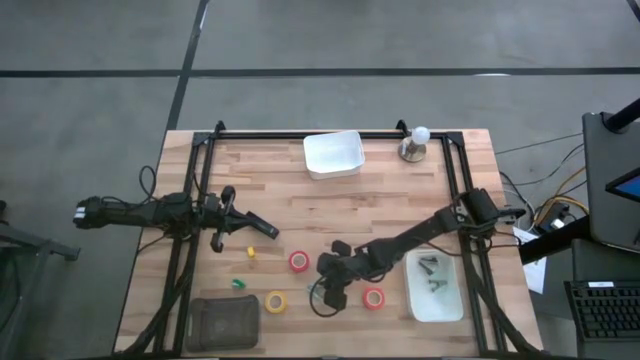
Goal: Pick and place Stapler, Stapler remover, tape
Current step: Put the light blue staple remover into the bottom white bin
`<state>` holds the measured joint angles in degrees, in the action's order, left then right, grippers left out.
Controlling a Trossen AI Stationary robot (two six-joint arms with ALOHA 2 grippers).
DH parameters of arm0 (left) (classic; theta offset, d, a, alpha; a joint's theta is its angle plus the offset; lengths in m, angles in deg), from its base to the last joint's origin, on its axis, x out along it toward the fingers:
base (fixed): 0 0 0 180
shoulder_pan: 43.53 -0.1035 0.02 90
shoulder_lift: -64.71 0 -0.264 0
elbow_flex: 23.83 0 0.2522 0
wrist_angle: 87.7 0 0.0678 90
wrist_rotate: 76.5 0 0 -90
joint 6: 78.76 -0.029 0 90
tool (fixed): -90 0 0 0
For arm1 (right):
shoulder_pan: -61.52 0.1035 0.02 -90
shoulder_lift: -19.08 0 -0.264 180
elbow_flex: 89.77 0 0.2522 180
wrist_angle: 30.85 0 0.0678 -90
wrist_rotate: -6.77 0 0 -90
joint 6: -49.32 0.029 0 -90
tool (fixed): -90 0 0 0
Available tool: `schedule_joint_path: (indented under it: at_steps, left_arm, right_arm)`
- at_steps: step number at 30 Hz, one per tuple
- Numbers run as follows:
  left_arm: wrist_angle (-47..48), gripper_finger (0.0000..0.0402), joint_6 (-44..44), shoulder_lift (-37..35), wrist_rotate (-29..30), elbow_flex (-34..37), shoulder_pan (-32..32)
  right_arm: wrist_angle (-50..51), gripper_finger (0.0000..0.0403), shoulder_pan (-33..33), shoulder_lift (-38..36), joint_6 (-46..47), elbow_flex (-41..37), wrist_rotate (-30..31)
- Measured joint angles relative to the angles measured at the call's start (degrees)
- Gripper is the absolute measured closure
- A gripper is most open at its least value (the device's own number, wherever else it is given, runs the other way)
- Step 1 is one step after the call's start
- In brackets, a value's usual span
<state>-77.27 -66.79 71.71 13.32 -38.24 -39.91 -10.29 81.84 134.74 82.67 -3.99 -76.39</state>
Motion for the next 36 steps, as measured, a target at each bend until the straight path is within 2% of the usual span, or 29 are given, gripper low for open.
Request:
schedule_joint_path:
  at_steps: [14,25,36]
  left_arm:
    - [0.0,0.0394,0.0,0.0,0.0,0.0,0.0]
    - [0.0,0.0394,0.0,0.0,0.0,0.0,0.0]
    - [0.0,0.0394,0.0,0.0,0.0,0.0,0.0]
  right_arm:
    - [-2.7,0.0271,0.8,0.0,0.8,-0.9,0.2]
    - [-2.9,0.0287,1.2,0.0,2.0,-1.2,0.6]
    - [-3.0,0.0281,1.6,0.1,1.2,-1.4,0.8]
